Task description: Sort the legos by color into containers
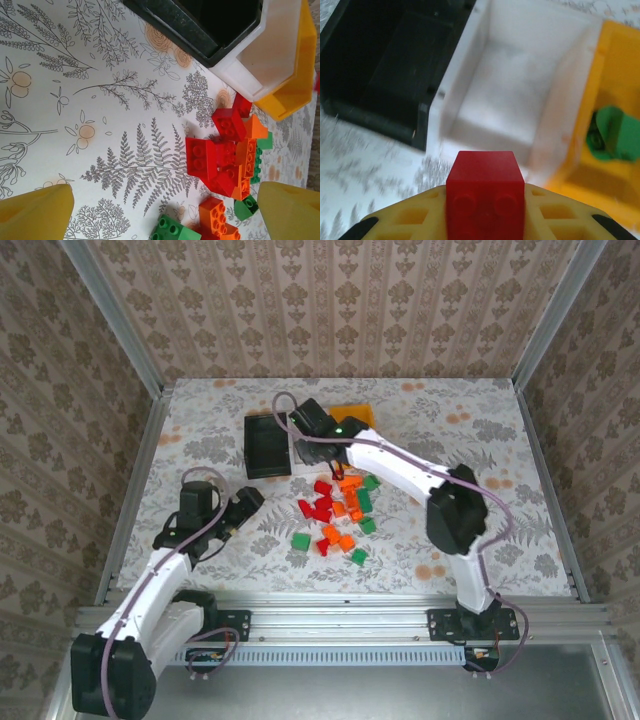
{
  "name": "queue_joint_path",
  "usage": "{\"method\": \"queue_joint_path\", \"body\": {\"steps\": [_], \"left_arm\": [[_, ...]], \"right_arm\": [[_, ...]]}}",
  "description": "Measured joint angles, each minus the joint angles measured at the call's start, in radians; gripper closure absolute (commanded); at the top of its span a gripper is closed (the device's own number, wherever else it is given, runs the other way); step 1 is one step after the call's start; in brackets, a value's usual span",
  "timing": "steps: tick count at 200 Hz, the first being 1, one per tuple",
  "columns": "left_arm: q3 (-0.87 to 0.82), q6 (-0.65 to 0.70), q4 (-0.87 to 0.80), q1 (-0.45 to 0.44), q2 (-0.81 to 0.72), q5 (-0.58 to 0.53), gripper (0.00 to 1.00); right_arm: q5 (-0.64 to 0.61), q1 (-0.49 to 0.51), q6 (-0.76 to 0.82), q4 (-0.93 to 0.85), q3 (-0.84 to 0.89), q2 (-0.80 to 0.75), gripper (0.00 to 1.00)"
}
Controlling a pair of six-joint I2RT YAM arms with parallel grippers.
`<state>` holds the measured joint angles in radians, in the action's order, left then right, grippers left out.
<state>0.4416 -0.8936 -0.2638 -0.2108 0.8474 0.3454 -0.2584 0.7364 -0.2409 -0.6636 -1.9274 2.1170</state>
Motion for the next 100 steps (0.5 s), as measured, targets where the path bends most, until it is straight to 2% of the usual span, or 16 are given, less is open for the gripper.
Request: {"method": "queue_joint_path", "body": {"steps": [48,76,100], "left_arm": [[-0.005,0.002,-0.022,0.003,-0.023,0.034,0.04],[-0.005,0.012,-0.042,0.003,-0.023,0.044,0.04],[-0.005,0.016,-0.047,0.003,-0.023,0.051,0.04]], "right_arm": [[-0.019,-0.044,0.039,-0.105,-0.348,0.291,0.62],[-0.021,-0.051,0.055,-0.156,-0.447,0.346,0.51],[-0.023,-0.05,0.063,-0.179,-0.456,0.348,0.49]]}}
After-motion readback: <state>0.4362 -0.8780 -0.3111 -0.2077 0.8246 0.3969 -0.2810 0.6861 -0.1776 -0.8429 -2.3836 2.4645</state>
